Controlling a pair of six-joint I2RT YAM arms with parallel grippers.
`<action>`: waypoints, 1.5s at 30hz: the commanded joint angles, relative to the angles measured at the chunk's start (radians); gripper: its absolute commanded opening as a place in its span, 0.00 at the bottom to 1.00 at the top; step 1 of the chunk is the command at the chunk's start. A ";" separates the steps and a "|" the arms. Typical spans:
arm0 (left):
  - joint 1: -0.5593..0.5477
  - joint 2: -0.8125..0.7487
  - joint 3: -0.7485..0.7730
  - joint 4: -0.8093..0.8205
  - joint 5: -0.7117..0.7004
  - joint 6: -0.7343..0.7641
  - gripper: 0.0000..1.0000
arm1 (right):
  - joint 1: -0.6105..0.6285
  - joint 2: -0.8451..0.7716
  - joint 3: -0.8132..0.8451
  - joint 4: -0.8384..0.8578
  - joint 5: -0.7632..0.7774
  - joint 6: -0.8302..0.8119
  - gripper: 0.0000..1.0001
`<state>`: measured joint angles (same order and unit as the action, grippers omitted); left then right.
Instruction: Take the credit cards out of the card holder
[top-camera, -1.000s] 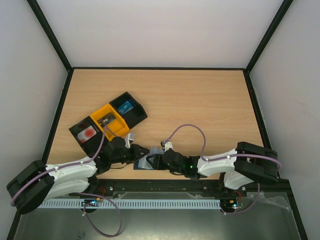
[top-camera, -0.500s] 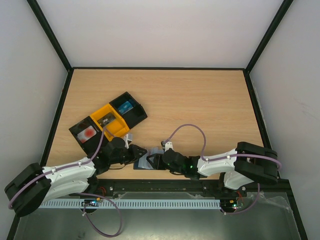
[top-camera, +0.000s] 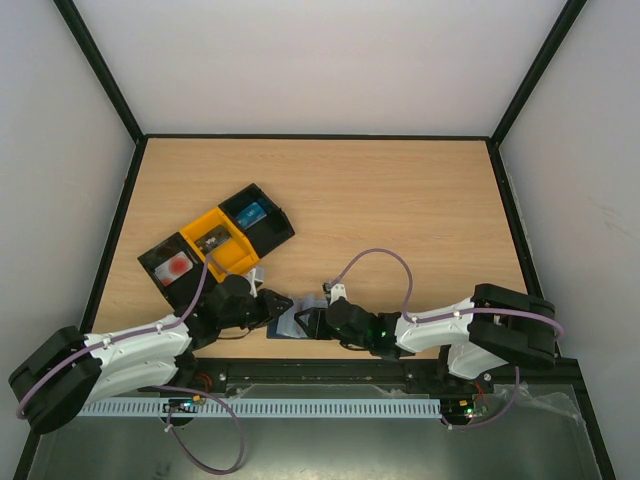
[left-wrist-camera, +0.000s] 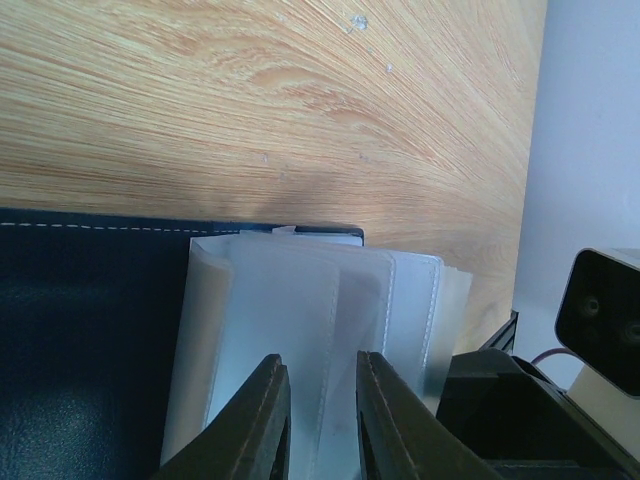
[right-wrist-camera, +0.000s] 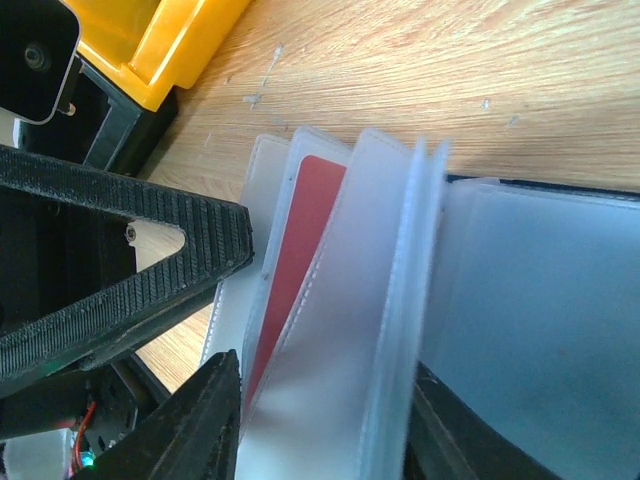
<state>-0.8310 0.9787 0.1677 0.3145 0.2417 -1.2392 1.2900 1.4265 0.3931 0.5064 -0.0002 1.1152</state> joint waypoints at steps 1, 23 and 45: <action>-0.005 -0.009 0.020 -0.015 -0.012 0.012 0.22 | 0.006 -0.011 -0.022 0.016 0.015 0.008 0.40; -0.006 -0.021 0.016 -0.023 -0.012 0.011 0.22 | 0.006 -0.020 -0.045 0.074 0.010 0.028 0.38; -0.006 0.115 0.128 -0.062 -0.034 0.107 0.40 | 0.005 -0.024 -0.041 0.066 0.009 0.020 0.36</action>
<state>-0.8310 1.0786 0.2729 0.2848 0.2291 -1.1690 1.2900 1.4246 0.3611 0.5728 -0.0120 1.1412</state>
